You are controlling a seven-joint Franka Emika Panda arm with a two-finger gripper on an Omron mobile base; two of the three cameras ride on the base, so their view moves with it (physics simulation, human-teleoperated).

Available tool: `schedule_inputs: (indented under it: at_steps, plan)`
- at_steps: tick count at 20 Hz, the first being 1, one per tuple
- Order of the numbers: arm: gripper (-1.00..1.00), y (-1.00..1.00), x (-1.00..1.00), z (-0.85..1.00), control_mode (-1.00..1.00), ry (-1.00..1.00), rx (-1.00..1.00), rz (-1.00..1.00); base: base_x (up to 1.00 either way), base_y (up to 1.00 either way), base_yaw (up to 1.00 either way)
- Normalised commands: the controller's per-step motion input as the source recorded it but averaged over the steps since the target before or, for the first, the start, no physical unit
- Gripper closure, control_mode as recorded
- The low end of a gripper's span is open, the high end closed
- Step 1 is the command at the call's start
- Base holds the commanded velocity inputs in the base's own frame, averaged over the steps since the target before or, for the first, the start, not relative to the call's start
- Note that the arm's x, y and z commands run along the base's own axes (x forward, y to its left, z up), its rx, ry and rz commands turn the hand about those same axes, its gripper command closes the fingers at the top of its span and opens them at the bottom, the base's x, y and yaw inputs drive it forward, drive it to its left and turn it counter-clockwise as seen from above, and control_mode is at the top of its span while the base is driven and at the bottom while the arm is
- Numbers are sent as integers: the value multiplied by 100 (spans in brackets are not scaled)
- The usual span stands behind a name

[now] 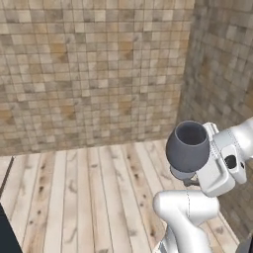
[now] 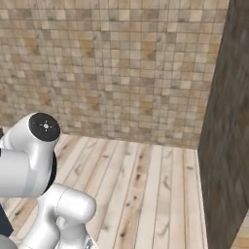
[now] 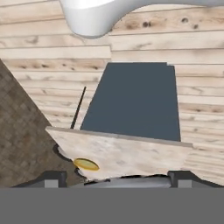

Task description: Retrieve the wine glasses from the counter and place one next to each plate.

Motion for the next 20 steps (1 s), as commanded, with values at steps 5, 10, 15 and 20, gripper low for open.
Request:
schedule_inputs:
  at_steps: [5, 10, 15, 20]
  plan:
    - [100, 0, 0, 0, 100, 0, 0, 0, 100, -39, 0]
    - [100, 0, 0, 0, 100, 0, 0, 0, 100, -37, 0]
    - [100, 0, 0, 0, 100, 0, 0, 0, 100, -37, 2]
    - [100, 0, 0, 0, 100, 0, 0, 0, 100, -25, 4]
